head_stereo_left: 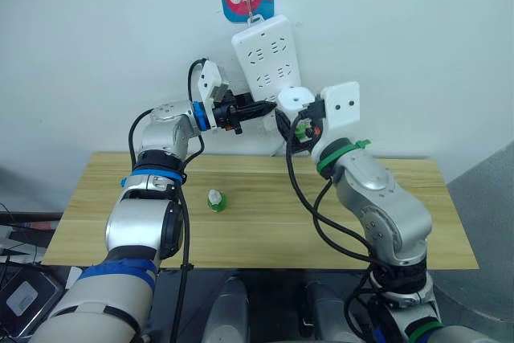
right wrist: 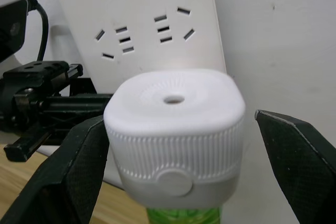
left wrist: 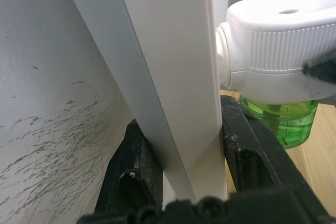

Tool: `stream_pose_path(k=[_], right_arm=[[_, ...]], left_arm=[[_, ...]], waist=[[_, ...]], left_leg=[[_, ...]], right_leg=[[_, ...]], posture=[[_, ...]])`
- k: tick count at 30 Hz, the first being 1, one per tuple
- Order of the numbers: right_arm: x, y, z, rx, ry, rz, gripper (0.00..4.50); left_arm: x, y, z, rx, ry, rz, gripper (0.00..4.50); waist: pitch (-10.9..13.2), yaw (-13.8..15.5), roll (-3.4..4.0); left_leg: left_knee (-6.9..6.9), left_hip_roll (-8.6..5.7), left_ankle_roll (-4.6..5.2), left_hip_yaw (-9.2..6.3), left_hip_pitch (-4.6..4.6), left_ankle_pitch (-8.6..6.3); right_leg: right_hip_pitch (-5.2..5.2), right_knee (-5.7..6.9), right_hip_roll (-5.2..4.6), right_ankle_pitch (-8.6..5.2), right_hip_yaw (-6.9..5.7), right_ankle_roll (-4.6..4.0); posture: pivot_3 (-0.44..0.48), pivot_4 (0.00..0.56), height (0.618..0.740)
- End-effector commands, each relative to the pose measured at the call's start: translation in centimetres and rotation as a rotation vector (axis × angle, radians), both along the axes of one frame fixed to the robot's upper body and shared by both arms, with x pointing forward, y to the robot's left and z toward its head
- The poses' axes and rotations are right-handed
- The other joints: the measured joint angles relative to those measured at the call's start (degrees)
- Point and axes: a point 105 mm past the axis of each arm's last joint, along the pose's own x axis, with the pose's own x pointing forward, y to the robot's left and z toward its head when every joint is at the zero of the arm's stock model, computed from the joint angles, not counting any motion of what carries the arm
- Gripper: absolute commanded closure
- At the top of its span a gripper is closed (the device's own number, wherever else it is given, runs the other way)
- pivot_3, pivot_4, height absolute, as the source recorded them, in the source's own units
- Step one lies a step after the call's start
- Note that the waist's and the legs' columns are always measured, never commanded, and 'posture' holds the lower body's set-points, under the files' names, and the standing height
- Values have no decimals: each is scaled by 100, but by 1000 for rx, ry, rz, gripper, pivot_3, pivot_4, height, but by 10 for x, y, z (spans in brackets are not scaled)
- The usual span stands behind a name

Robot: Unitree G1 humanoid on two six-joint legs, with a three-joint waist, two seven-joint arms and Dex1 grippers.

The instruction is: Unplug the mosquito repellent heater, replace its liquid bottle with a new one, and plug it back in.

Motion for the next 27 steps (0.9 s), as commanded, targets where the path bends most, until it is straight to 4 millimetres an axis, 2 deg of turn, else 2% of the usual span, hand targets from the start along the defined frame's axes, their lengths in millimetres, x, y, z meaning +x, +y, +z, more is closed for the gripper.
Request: stream_pose_path(k=[1, 2, 5, 7, 8, 12, 19, 27], right_arm=[[-2, 2, 14, 25, -56, -1, 0], [-1, 3, 14, 27, -56, 6, 0], [-1, 4, 13, 22, -57, 20, 603], [-1, 4, 13, 22, -58, 23, 1344], [-1, 4, 12, 21, -59, 24, 1536], [-4, 3, 11, -6, -68, 27, 1524], [-21, -8, 11, -61, -86, 15, 1524], [-27, -14, 12, -36, -76, -3, 1524]], left_arm=[[3, -2, 16, -15, -41, 20, 3184], [3, -2, 16, -15, -42, 21, 3184], [4, -3, 15, -12, -45, 24, 3184], [4, -3, 15, -12, -47, 27, 3184], [4, -3, 15, -11, -48, 28, 3184], [6, -4, 14, -5, -50, 43, 3184], [13, 1, 13, 18, -66, 104, 3184], [16, 8, 15, 11, -68, 132, 3184]], waist=[[0, 0, 1], [1, 0, 1], [1, -1, 1], [1, -1, 1], [1, -1, 1], [1, -1, 1], [2, 75, 2], [9, 0, 15]], left_leg=[[0, 0, 0, -1, -1, 0], [0, 0, 0, -2, -1, 0], [0, 0, 0, -2, -1, 0], [0, 0, 0, -3, -1, 0], [0, 0, 0, -4, -1, 0], [0, 0, 0, -6, -3, 0], [2, -4, -4, -54, -34, 2], [2, -3, 0, -69, -33, 26]], right_leg=[[0, 0, 0, 0, -1, 0], [0, 0, 0, 0, -2, 0], [0, 0, 0, 0, -3, 0], [0, 0, 0, 0, -3, 0], [0, 0, 0, 0, -4, 0], [0, -2, 0, 0, -7, 0], [-1, -13, -3, -1, -60, -1], [-4, -1, -3, 6, -71, -14]], posture=[[224, 259, 740], [223, 256, 740], [223, 256, 740], [222, 256, 740], [222, 256, 740], [219, 256, 740], [214, 256, 740], [216, 251, 740]])
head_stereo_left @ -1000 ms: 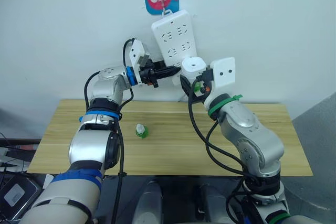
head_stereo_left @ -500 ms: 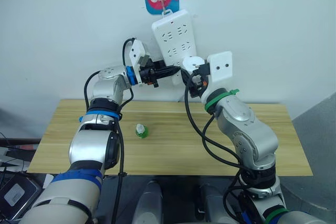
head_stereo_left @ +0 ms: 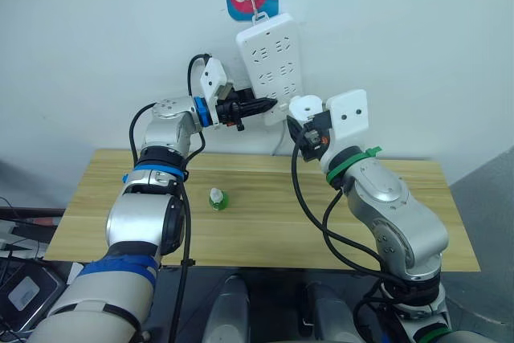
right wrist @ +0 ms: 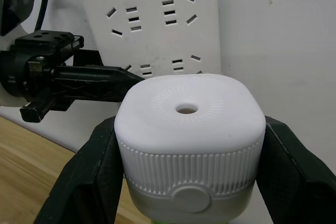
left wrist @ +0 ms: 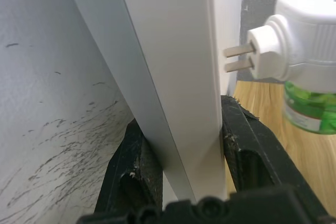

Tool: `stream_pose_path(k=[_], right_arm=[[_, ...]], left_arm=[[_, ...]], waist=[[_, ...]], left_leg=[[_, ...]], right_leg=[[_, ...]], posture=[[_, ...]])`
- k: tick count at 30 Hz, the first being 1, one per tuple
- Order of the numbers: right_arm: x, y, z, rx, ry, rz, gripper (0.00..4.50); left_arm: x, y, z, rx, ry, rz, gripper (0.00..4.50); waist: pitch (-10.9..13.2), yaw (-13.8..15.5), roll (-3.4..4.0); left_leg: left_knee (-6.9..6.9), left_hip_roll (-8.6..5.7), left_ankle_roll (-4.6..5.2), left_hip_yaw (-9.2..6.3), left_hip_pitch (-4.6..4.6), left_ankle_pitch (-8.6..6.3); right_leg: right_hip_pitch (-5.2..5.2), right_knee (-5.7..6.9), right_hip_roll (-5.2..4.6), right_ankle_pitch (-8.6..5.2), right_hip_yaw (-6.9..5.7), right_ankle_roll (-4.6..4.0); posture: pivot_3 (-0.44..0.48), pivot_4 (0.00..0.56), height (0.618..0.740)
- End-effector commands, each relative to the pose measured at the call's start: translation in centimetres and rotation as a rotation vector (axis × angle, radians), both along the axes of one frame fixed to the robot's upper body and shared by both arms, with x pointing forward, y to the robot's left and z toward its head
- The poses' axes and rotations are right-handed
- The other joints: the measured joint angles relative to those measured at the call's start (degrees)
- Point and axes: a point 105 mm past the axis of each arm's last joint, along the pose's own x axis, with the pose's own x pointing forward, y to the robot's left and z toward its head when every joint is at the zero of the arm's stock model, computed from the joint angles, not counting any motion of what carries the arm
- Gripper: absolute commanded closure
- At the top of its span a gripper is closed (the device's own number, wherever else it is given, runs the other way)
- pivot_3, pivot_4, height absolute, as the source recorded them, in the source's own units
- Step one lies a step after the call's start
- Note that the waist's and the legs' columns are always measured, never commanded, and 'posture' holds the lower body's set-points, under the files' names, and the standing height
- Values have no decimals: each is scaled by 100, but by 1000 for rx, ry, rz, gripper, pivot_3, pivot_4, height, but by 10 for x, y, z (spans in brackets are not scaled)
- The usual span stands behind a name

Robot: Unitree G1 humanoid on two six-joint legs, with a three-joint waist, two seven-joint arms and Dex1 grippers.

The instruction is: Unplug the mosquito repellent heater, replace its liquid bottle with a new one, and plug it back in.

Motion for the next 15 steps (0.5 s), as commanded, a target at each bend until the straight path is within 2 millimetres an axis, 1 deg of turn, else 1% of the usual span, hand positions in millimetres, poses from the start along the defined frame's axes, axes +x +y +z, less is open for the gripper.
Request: stream_pose_path(k=[1, 4, 6, 7, 11, 14, 15], right_arm=[[-9, -6, 17, 52, -71, 2, 1524], [-9, -13, 15, 69, -68, -7, 1524], [-7, -19, 11, 76, -63, -15, 1524], [-7, -21, 9, 78, -61, -19, 1524], [-2, -33, 2, 99, -51, -40, 1524], [2, -40, -6, 101, -43, -41, 1524], [2, -42, -9, 103, -38, -41, 1524]], left_arm=[[8, 12, 12, -29, -21, 83, 3184], [7, 19, 12, -31, -17, 96, 3184], [7, 26, 11, -32, -14, 111, 2462], [7, 29, 11, -33, -10, 115, 2247], [5, 43, 11, -24, -18, 147, 1007], [0, 59, 8, -19, -21, 175, 200], [-4, 63, 5, -13, -15, 179, 10]], waist=[[0, -22, 0], [0, -48, 0], [0, -68, 1], [2, -87, 5], [2, -135, 5], [1, -183, 5], [1, -211, 5]], left_leg=[[0, 0, 0, 0, 0, 7], [0, 1, 1, 0, 0, 16], [0, 1, 1, 0, 0, 17], [-1, 1, 1, 0, 0, 17], [-14, 2, 1, -1, -1, 17], [-11, 4, 0, -4, 10, 19], [-10, 4, -1, 1, 17, 20]], right_leg=[[1, 1, 0, 2, -2, -2], [3, 2, 0, 6, -1, -5], [3, 2, 0, 7, -1, -4], [2, 3, 0, 7, -2, -4], [-3, 5, 1, 6, -5, -4], [-2, 27, 2, 6, -6, -5], [-2, 40, 2, 4, -1, -7]], posture=[[217, 248, 740], [221, 245, 740], [224, 240, 740], [224, 240, 740], [241, 226, 740], [261, 211, 740], [261, 211, 740]])
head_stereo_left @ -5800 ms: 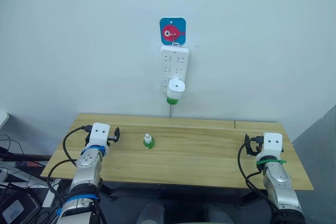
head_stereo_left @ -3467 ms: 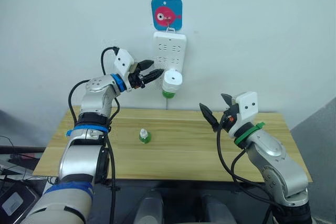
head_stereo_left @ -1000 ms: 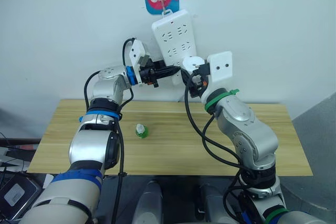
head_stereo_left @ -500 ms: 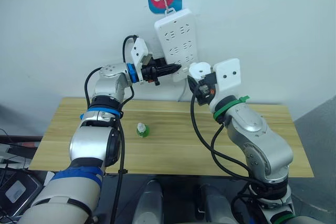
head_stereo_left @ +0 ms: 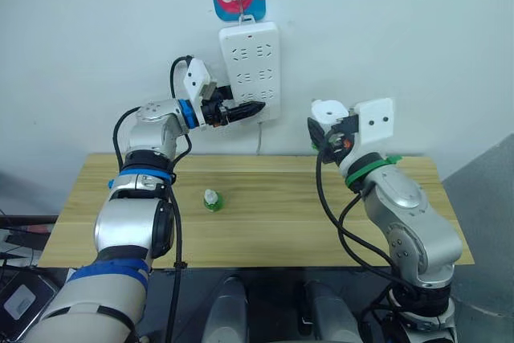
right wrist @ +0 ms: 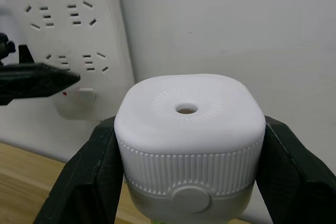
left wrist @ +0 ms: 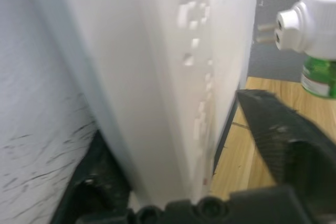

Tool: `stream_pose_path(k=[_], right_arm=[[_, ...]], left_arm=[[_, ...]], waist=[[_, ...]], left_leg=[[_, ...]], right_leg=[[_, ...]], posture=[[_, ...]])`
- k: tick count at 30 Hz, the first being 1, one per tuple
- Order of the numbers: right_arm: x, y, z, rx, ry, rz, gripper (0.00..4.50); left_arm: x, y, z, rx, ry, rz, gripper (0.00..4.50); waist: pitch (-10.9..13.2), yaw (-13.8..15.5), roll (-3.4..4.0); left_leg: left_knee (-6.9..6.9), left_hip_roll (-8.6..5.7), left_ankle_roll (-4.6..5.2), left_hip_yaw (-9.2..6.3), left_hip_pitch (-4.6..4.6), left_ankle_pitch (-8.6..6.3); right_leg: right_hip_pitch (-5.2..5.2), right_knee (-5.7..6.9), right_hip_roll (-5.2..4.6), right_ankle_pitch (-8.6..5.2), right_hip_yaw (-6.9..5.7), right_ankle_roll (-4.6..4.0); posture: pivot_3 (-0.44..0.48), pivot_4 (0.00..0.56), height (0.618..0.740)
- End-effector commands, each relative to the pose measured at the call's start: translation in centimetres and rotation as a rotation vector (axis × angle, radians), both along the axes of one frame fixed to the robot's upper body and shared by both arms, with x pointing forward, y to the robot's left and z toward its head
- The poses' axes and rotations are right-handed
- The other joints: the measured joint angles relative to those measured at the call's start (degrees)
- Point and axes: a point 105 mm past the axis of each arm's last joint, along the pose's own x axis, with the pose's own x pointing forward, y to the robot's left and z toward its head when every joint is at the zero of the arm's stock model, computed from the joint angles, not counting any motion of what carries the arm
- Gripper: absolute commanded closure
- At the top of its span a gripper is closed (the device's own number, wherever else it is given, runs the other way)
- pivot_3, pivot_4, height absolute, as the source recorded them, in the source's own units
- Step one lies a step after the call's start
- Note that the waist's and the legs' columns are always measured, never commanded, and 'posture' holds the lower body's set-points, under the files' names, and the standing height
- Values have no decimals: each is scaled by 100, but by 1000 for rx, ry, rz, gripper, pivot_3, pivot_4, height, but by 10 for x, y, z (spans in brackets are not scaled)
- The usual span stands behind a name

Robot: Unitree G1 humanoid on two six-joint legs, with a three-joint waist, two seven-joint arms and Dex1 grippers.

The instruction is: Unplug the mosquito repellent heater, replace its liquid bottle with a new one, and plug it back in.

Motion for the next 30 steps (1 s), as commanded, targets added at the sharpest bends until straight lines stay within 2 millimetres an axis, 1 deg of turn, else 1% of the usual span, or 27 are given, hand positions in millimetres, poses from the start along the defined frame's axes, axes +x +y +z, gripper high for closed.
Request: stream_pose_path(k=[1, 3, 5, 8, 10, 13, 16, 18, 20, 21, 24, 26, 30], right_arm=[[-2, -8, 2, 21, -44, 4, 1524], [0, -12, -3, 34, -35, 1, 1524], [3, -18, -6, 68, -24, -16, 1524], [7, -25, -7, 107, -14, -36, 1524], [9, -29, -8, 134, -3, -44, 1524], [13, -36, -9, 239, 27, -58, 1524], [17, -50, -9, 450, 86, -68, 1524], [18, -58, -11, 623, 138, -53, 1524], [18, -64, -10, 793, 177, -14, 1524], [17, -65, -9, 855, 191, 10, 1524], [13, -66, -6, 935, 229, 69, 1524], [11, -65, -7, 943, 253, 98, 1524], [7, -63, -14, 951, 299, 99, 1524]], left_arm=[[-5, 35, 6, -2, -19, 103, 10], [-14, 47, -2, 26, -7, 127, 10], [-22, 61, -11, 58, 1, 168, 10], [-34, 73, -25, 93, 2, 217, 10], [-42, 75, -33, 109, -9, 234, 10], [-53, 69, -36, 87, -31, 246, 10], [-77, 41, -45, 46, -6, 165, 10], [-93, 9, -47, 5, -7, 85, 10], [-108, -27, -43, -37, -40, 0, 10], [-113, -42, -40, -56, -57, -30, 10], [-117, -77, -28, -142, -91, -70, 10], [-117, -100, -24, -180, -116, -94, 10], [-114, -124, -26, -212, -156, -73, 10]], waist=[[0, -61, 0], [0, -112, 1], [0, -100, 1], [-1, -37, 2], [-1, 4, 1], [-1, 125, 1], [-1, 187, 2], [-1, 247, 2], [0, 312, 1], [0, 335, 2], [-1, 335, 3], [-3, 298, 8], [-8, 249, 16]], left_leg=[[0, 0, 1, 7, 14, 1], [-3, 3, 5, 19, 37, 3], [-8, 10, 7, 12, 41, 4], [-27, 13, 7, 1, 40, 5], [-38, 11, 6, 1, 37, 5], [-55, 3, 4, -1, 34, 5], [-58, 1, 3, -1, 30, 4], [-58, -6, 1, 2, 30, 5], [-58, -8, 0, 3, 31, 6], [-57, -8, -1, 2, 31, 7], [-56, -1, 0, 24, 32, 9], [-55, 0, 2, 29, 36, 9], [-56, 0, 5, 47, 39, 8]], right_leg=[[1, 10, 0, -1, 7, -2], [1, 41, 0, -13, 17, -23], [0, 50, 4, -20, 9, -35], [-2, 48, 7, -32, -2, -52], [-4, 45, 3, -38, -5, -53], [-6, 37, -7, -44, -8, -51], [-8, 32, -13, -45, -8, -52], [-7, 32, -24, -46, -7, -51], [-5, 30, -29, -46, -7, -51], [-4, 30, -29, -46, -9, -51], [1, 32, -29, -46, -7, -50], [1, 34, -26, -46, -4, -50], [1, 33, -23, -48, 9, -46]], posture=[[261, 211, 740], [271, 200, 740], [281, 198, 740], [295, 197, 740], [301, 198, 740], [307, 200, 740], [311, 207, 740], [307, 211, 740], [301, 212, 740], [294, 211, 740], [281, 212, 740], [270, 211, 740], [261, 208, 740]])
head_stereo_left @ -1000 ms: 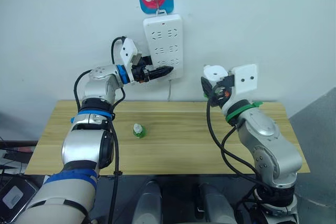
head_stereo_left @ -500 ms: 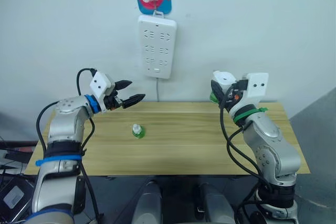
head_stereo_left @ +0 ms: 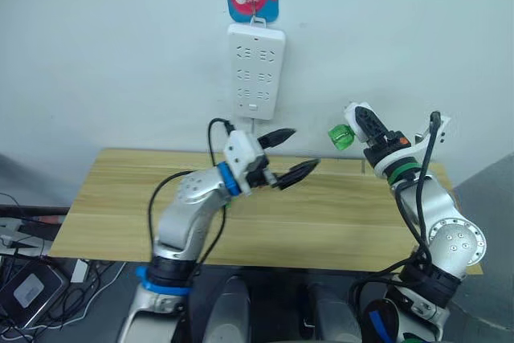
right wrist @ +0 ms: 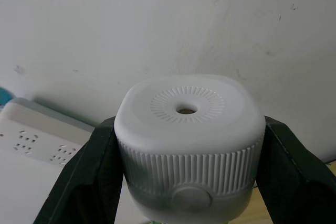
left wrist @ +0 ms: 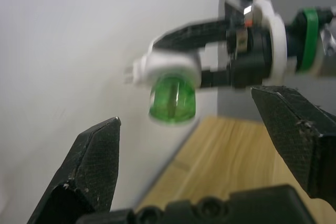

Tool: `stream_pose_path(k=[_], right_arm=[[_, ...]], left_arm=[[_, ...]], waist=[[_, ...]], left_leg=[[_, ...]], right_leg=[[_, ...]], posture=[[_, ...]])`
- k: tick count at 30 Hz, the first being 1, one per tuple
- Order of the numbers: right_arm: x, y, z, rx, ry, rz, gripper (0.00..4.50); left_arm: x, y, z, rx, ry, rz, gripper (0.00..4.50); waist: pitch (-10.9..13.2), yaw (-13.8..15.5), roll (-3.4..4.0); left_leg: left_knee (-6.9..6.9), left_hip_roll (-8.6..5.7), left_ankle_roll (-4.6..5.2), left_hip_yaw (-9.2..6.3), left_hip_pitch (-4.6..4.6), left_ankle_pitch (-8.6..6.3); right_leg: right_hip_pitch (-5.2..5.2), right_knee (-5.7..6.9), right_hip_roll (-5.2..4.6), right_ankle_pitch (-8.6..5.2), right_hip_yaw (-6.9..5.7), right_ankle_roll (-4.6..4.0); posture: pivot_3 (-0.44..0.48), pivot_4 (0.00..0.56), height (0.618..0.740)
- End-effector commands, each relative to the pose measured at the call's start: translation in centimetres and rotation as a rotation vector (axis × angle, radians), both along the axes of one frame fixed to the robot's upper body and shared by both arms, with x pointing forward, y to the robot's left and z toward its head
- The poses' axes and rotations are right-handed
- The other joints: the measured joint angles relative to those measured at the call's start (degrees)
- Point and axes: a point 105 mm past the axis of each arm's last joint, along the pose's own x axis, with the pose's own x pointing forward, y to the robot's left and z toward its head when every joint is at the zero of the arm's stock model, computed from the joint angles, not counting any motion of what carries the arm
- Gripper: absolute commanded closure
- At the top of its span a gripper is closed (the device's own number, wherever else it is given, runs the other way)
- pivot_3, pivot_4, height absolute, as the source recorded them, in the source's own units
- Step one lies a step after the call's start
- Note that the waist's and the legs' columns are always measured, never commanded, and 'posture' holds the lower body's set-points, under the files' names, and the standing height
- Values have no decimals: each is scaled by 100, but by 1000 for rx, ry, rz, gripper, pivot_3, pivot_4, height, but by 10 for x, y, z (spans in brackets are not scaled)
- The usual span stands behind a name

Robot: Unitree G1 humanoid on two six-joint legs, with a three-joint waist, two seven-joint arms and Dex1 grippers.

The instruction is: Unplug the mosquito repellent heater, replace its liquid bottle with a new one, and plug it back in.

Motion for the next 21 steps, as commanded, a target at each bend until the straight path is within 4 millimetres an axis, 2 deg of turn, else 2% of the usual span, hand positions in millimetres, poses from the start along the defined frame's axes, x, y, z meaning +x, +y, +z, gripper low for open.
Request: stream_pose_path(k=[1, 8, 21], right_arm=[[-7, 6, 6, 49, -16, 28, 1524], [-17, 15, 14, 110, -25, 59, 1524], [-28, 25, 24, 137, -37, 140, 1524]], left_arm=[[2, -14, 1, -33, -35, 34, 10], [11, -29, 0, -56, -67, 66, 10], [18, -37, -3, -51, -95, 40, 10]], waist=[[-3, -42, 6], [-5, -127, 9], [-5, -144, 9]], left_leg=[[-1, 1, 2, 6, 2, -1], [5, 2, 2, 9, -2, -1], [12, 1, 3, 8, -6, -1]], right_leg=[[0, 1, 0, -1, 4, 1], [-3, 3, 5, -3, 6, 5], [0, 2, 6, -3, 6, 7]], posture=[[250, 204, 740], [236, 201, 740], [226, 203, 740]])
